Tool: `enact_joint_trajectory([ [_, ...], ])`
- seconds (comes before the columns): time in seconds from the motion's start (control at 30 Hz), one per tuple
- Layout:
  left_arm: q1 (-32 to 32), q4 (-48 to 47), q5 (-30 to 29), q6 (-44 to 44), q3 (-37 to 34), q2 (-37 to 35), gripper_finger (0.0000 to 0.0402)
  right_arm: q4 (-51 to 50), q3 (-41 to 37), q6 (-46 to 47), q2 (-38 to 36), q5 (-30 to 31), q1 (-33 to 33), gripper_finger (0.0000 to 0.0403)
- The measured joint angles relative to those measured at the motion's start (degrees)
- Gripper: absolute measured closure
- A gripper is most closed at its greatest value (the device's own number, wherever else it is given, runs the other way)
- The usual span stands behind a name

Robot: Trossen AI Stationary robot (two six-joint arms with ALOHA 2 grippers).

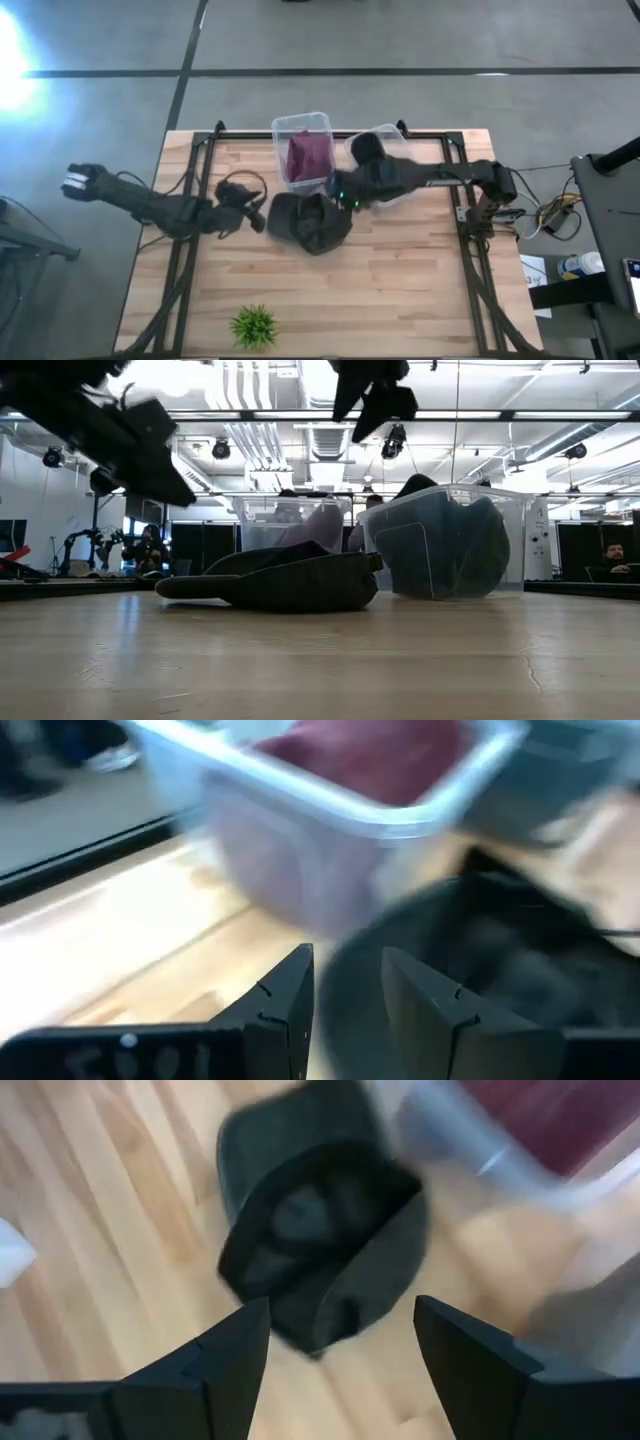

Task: Pick & Place hat
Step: Put the black cap into the right transparent bin

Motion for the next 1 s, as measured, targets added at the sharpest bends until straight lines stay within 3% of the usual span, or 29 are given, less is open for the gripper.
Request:
enact_joint_trajectory([
  [0.13, 10.68, 1.97, 12.50, 4.54, -1.48, 0.69, 0.0287, 9.87, -6.20, 8.23, 0.93, -4.16, 2.20, 0.0174],
  [0.3, 22.40, 8.09, 27.13, 13.82, -3.15, 0.92, 0.0287, 20.26, -13.96, 14.93, 3.03, -5.11, 2.86, 0.0181],
  [0.47, 29.52, 14.70, 48.40, 26.53, -4.81, 0.62, 0.0287, 25.81, -22.06, 18.70, 3.83, -5.30, 2.78, 0.0181],
  [0.67, 33.32, 14.68, 51.94, 34.87, -4.85, 3.52, 0.0287, 33.16, -28.69, 23.88, 3.44, -5.56, 3.22, 0.0181],
  [0.8, 34.36, 16.45, 55.03, 38.81, -4.89, 7.44, 0.0287, 34.07, -29.41, 24.56, 3.46, -5.71, 4.15, 0.0181],
  [1.0, 34.64, 23.54, 55.17, 40.28, -4.89, 13.56, 0.0287, 33.87, -30.00, 25.02, 3.49, -5.67, 4.38, 0.0181],
])
